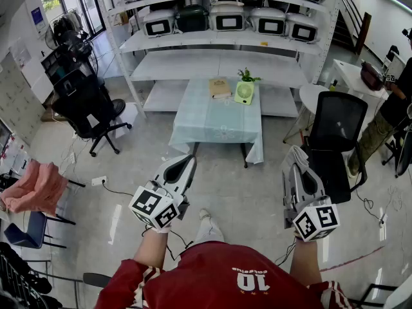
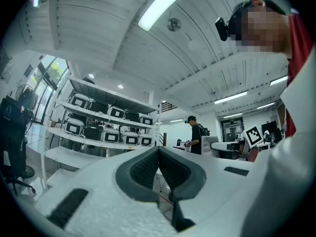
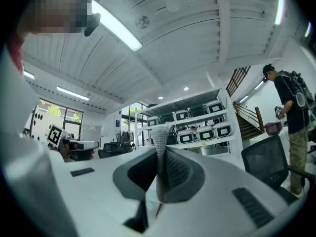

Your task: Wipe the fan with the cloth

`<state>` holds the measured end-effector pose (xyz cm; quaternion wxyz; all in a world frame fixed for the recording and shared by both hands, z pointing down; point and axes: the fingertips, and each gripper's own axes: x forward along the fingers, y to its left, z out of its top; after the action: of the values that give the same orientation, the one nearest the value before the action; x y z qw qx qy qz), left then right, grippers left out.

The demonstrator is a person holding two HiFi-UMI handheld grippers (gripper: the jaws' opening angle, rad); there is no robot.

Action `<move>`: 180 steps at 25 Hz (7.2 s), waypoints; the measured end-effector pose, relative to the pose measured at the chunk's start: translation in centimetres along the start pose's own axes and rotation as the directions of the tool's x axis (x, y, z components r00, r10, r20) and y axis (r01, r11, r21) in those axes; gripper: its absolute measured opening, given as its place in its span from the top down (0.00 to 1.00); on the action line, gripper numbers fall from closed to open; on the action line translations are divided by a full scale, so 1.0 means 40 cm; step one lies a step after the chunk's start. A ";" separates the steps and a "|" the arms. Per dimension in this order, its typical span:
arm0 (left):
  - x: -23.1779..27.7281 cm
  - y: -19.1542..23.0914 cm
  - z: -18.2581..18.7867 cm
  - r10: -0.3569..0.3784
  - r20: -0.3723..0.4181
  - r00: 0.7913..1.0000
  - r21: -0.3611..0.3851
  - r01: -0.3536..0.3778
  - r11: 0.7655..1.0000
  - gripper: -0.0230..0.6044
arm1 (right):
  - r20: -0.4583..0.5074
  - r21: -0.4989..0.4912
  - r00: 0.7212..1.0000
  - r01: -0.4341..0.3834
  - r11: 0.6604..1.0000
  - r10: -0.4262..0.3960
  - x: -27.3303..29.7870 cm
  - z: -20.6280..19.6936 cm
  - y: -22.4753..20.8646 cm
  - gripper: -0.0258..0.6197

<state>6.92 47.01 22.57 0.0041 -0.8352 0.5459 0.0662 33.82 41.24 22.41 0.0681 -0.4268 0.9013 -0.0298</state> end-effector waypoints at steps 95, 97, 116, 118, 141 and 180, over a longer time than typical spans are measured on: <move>1.226 1.038 -0.243 -0.111 -0.179 0.978 0.023 0.117 0.993 0.96 | -0.099 0.153 0.992 0.089 0.984 -0.075 1.525 -0.267 -0.490 0.93; 1.273 1.045 -0.270 -0.113 -0.184 0.976 0.001 0.115 0.993 0.96 | -0.116 0.153 0.991 0.085 0.985 -0.067 1.557 -0.293 -0.528 0.93; 1.441 1.126 -0.548 -0.176 -0.260 0.950 -0.088 0.158 0.984 0.96 | -0.335 0.228 0.941 0.136 0.964 -0.054 1.751 -0.732 -0.647 0.93; 1.455 1.130 -0.573 -0.184 -0.264 0.947 -0.093 0.165 0.982 0.96 | -0.359 0.218 0.932 0.144 0.965 -0.058 1.765 -0.778 -0.654 0.93; 1.558 1.180 -0.760 -0.178 -0.330 0.927 -0.089 0.158 0.984 0.96 | -0.480 0.223 0.873 0.214 0.951 -0.084 1.943 -1.114 -0.718 0.93; 1.573 1.115 -0.801 -0.173 -0.353 0.919 -0.133 0.133 0.982 0.96 | -0.522 0.184 0.821 0.374 0.909 -0.232 1.798 -1.177 -0.941 0.93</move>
<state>-5.49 -30.89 50.01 -0.1360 -0.8722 0.4659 -0.0610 10.58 -38.46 66.18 -0.1084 -0.5302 0.7951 -0.2735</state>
